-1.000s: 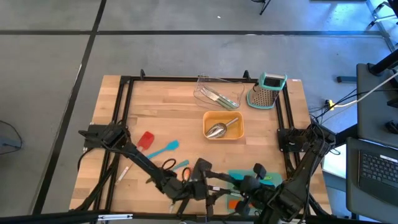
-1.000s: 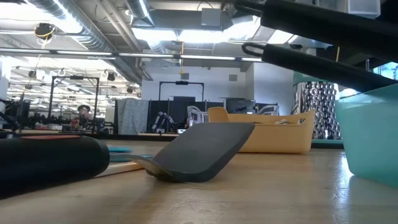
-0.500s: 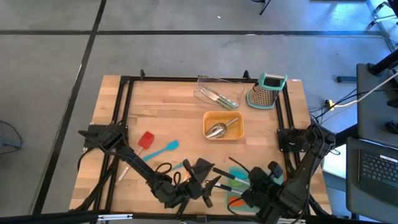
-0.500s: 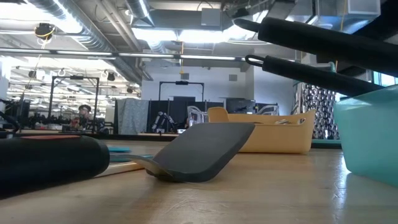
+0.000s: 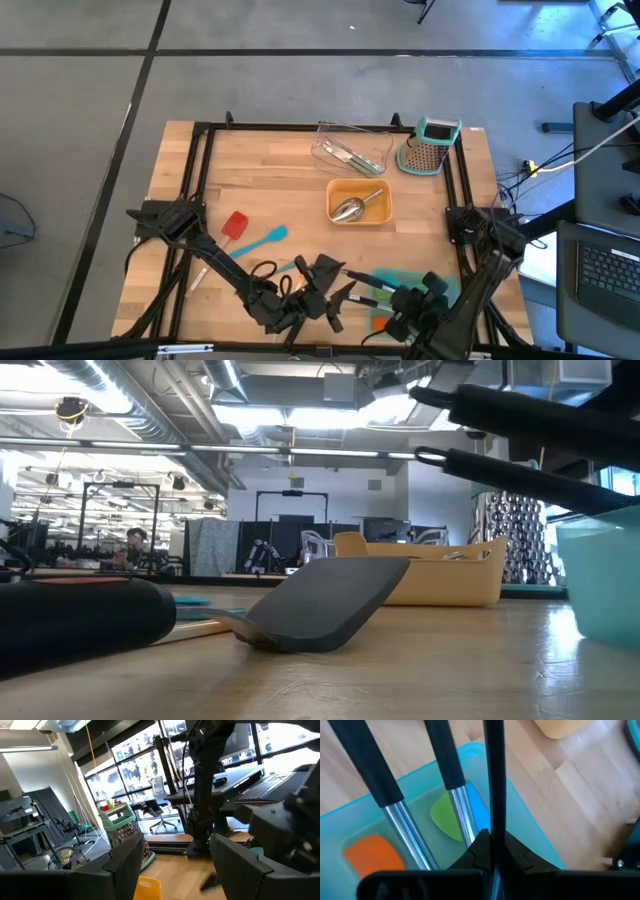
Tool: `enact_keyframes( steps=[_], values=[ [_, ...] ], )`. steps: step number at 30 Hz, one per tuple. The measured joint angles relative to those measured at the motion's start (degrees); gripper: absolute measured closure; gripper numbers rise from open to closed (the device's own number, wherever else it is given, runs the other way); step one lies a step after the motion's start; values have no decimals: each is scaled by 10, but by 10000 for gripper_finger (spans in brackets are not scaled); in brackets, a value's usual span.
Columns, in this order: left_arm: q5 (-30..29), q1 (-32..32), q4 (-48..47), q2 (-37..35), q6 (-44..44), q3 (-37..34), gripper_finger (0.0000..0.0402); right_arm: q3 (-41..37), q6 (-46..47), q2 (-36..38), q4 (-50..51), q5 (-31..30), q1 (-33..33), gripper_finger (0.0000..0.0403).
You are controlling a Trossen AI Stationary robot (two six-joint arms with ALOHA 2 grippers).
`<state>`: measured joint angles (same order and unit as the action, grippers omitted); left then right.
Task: Pick & Place Kitchen Items
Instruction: Put the black spatula into the green bin
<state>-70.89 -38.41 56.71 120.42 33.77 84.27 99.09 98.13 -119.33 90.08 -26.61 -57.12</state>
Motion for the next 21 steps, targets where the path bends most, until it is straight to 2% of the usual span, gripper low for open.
enact_keyframes(
  steps=[8, 18, 21],
  values=[
    [0, 0, -9, 0, -9, 0, 178, 0, -28, -53, 2, 11, -1, 388],
    [0, 3, -22, 1, -21, 0, 178, 0, -37, -74, 1, 20, 5, 388],
    [0, 3, -28, 1, -29, 0, 178, 0, -36, -74, -3, 20, 3, 365]
  ],
)
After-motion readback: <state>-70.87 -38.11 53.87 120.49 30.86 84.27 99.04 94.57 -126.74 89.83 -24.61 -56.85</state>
